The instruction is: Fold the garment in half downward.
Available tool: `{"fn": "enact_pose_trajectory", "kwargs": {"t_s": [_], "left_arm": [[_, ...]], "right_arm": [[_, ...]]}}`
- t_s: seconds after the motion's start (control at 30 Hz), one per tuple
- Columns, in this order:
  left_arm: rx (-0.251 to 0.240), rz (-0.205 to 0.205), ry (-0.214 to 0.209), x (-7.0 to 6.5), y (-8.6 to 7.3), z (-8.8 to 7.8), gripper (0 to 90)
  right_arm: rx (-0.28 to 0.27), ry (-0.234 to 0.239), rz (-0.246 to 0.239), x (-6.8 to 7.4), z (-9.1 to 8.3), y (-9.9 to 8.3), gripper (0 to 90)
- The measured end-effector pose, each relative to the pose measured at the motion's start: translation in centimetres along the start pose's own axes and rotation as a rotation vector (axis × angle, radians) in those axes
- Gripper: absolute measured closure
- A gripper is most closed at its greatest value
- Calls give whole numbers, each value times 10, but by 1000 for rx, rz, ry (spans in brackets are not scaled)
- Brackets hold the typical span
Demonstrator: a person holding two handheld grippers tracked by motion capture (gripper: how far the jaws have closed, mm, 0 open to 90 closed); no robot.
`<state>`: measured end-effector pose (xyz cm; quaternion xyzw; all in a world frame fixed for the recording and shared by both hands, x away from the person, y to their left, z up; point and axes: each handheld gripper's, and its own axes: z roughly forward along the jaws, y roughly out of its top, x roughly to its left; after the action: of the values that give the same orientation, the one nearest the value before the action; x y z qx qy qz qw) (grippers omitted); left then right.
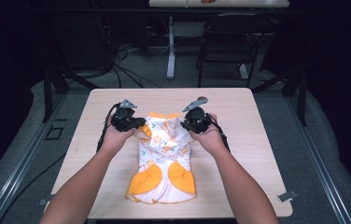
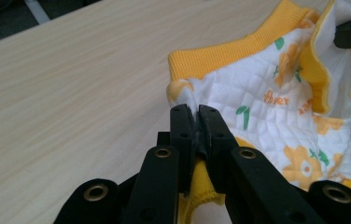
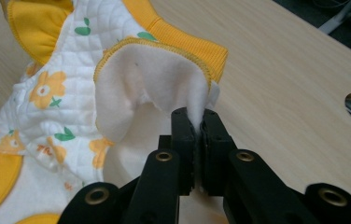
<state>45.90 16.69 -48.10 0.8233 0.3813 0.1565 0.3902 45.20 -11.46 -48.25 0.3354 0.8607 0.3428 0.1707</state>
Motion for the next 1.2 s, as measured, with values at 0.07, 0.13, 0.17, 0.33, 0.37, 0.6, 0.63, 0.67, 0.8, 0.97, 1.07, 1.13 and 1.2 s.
{"fn": "enact_pose_trajectory", "kwargs": {"t_s": [0.07, 0.13, 0.17, 0.33, 0.37, 0.6, 0.63, 0.67, 0.8, 0.97, 1.07, 1.13, 1.2], "left_arm": [[-17, 16, 11, 1, 7, -7, 851], [-33, 22, 16, 0, 11, -11, 852], [-43, 23, 17, 1, 12, -13, 851], [-68, 37, 21, -1, 15, -21, 851], [-69, 43, 23, -1, 13, -21, 851], [-69, 50, -8, -6, -5, -23, 851], [-74, 47, -13, -7, -8, -24, 851], [-74, 50, -15, -8, -10, -25, 851], [-68, 66, -34, -13, -17, -26, 851], [-65, 77, -47, -17, -26, -29, 851], [-64, 73, -57, -18, -32, -29, 851], [-57, 76, -61, -20, -36, -28, 851], [-56, 80, -65, -23, -40, -28, 851]], "right_arm": [[-22, -17, -13, 0, -7, 8, 858], [-39, -18, -17, -1, -13, 13, 857], [-47, -19, -22, -1, -15, 16, 858], [-73, -42, -56, 2, -24, 23, 858], [-76, -39, -63, 3, -25, 23, 857], [-52, -31, -127, 16, -23, 5, 857], [-51, -28, -133, 17, -24, 2, 857], [-51, -26, -133, 18, -25, 1, 857], [-44, -19, -147, 21, -28, -5, 857], [-45, -12, -151, 25, -32, -9, 857], [-42, 2, -139, 27, -32, -15, 857], [-18, 0, -157, 30, -31, -18, 857], [-27, 8, -141, 33, -30, -23, 857]]}}
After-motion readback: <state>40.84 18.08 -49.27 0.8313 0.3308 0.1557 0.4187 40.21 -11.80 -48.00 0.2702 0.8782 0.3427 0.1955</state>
